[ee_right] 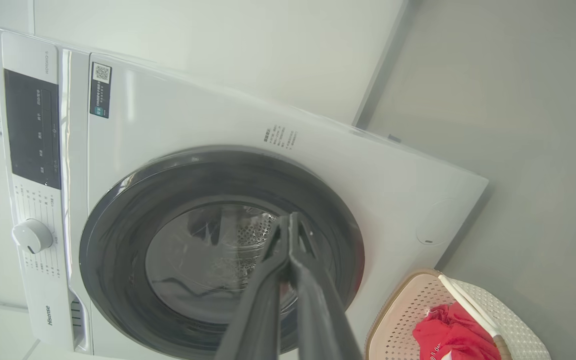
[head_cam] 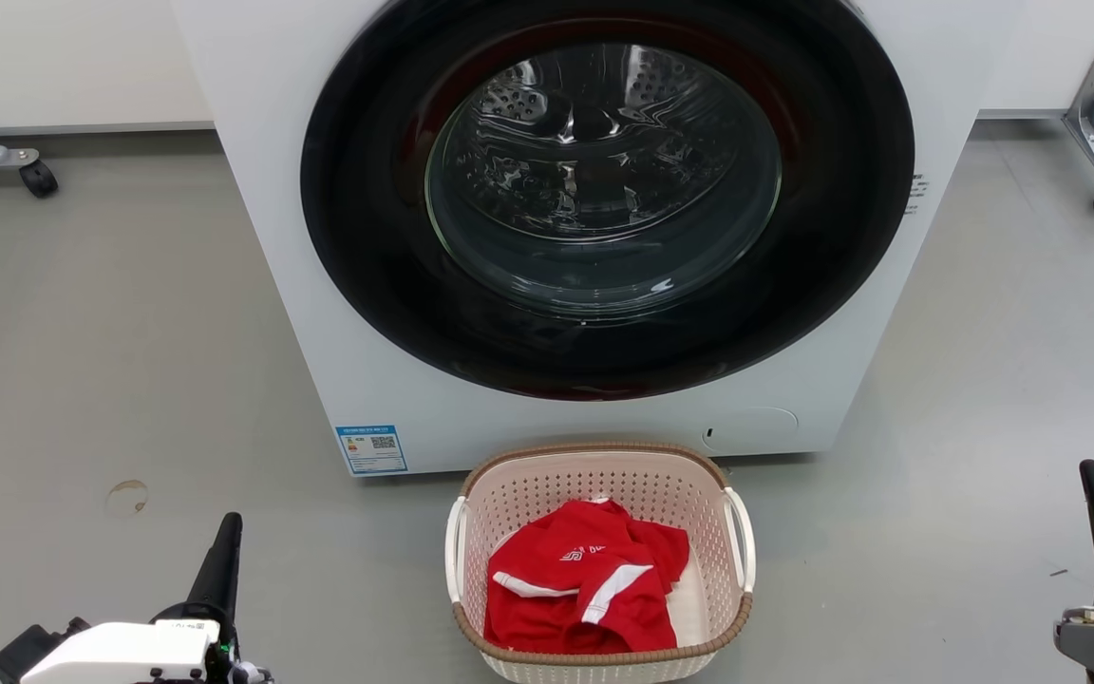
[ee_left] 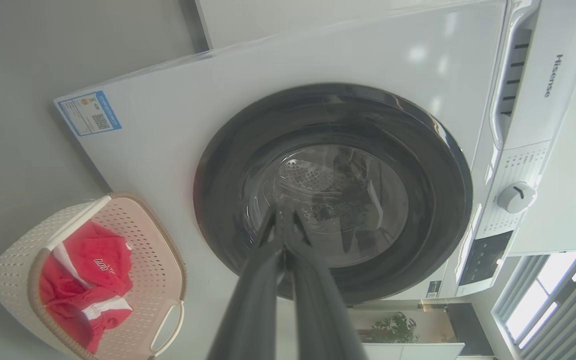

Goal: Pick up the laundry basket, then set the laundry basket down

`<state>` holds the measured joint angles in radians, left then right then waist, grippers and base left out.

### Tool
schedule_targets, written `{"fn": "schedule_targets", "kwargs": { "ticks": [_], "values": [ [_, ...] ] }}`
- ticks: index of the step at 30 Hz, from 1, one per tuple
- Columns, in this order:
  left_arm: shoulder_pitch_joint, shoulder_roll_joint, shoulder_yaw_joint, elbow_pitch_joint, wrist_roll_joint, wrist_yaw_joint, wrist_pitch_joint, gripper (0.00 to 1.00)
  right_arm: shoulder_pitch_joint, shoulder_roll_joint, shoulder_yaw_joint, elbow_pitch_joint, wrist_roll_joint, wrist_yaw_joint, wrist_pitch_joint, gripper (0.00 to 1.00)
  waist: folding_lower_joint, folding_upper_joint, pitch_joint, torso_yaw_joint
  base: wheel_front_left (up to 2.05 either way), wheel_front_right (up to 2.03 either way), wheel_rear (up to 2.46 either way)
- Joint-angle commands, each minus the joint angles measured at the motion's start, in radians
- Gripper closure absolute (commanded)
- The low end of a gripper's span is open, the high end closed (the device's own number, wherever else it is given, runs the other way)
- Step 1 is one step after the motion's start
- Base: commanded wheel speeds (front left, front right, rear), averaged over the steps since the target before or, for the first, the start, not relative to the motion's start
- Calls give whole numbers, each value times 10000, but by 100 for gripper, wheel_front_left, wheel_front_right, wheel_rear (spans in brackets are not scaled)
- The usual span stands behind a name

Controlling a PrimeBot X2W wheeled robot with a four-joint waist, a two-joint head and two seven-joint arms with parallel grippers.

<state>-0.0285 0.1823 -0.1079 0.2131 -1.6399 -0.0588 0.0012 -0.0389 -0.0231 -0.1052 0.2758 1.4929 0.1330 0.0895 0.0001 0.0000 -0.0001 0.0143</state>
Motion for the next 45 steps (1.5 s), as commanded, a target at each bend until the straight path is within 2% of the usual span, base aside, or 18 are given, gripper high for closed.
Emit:
{"fn": "schedule_targets", "kwargs": {
  "ticks": [1,14,45],
  "values": [
    [-627,26,488,-140,-101,-193,87,100,-573,-271,98,-301,233,-20,97,100,0,0,4,-14,0,0,0],
    [-729,-672,1318,252,-439,-719,396,100,-690,-271,-92,-314,1153,-23,242,100,0,0,34,-142,0,0,0],
    [-744,-857,1573,277,-225,-719,602,100,-690,-271,-89,-313,1155,-23,240,100,0,0,33,-142,0,0,0]
  ]
}}
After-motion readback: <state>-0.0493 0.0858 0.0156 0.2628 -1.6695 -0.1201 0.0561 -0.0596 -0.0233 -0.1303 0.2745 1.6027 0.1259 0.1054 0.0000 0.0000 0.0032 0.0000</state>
